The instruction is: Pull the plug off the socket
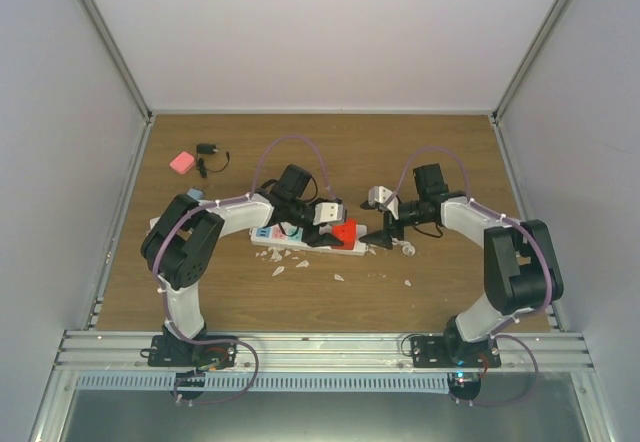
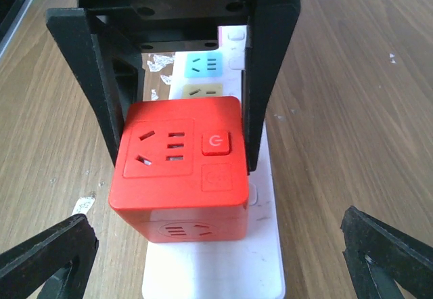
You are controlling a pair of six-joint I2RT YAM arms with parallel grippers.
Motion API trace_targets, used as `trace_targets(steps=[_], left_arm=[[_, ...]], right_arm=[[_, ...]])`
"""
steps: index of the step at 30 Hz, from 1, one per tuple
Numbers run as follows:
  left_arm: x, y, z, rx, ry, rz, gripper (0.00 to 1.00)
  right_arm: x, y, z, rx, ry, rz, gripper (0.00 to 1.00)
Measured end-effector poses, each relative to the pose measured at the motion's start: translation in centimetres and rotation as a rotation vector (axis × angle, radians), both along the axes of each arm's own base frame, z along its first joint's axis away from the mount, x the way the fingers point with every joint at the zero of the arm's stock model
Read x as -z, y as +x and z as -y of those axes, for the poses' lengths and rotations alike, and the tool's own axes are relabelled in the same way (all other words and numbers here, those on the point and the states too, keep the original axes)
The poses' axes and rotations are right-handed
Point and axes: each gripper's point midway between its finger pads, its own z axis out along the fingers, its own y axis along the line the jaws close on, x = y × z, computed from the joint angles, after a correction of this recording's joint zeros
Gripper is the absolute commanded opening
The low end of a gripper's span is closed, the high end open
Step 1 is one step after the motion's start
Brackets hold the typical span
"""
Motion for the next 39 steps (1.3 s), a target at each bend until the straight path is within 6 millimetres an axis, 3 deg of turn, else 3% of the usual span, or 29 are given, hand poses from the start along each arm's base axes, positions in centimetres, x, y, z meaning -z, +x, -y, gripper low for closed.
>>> trace_targets(steps=[7,14,18,24,34,39], left_arm=[[-0.1,-0.8,-0.9,0.006,0.013,-0.010,0.39],[-0.1,-1.0,-1.1,0.002,0.012,-0.018,0.39],[-0.1,-1.0,-1.1,0.002,0.012,-0.018,0.39],[0.0,-1.2,-1.2,0.009,0.017,-0.023,0.39],[0.0,-2.0,-1.9,0.040,0.040,-0.016,0.38],[0.1,-2.4,-2.8,0.059,0.055,-0.007,0.38]], right_arm=[[-1.8,0.0,-1.0,0.044,0.065,0.010,1.00],[-2.0,-0.8,-3.2,0.074,0.117,-0.005,1.00],[-0.6,-1.7,-3.9,0.106,0.133,-0.007,1.00],[3.3,-4.0,-3.7,0.144,0.104,0.021,1.00],[5.4,-2.3,-5.0,0.186,0.059,0.078,1.00],[5.7,-2.4,-5.6,0.172,0.049,0.106,1.00]])
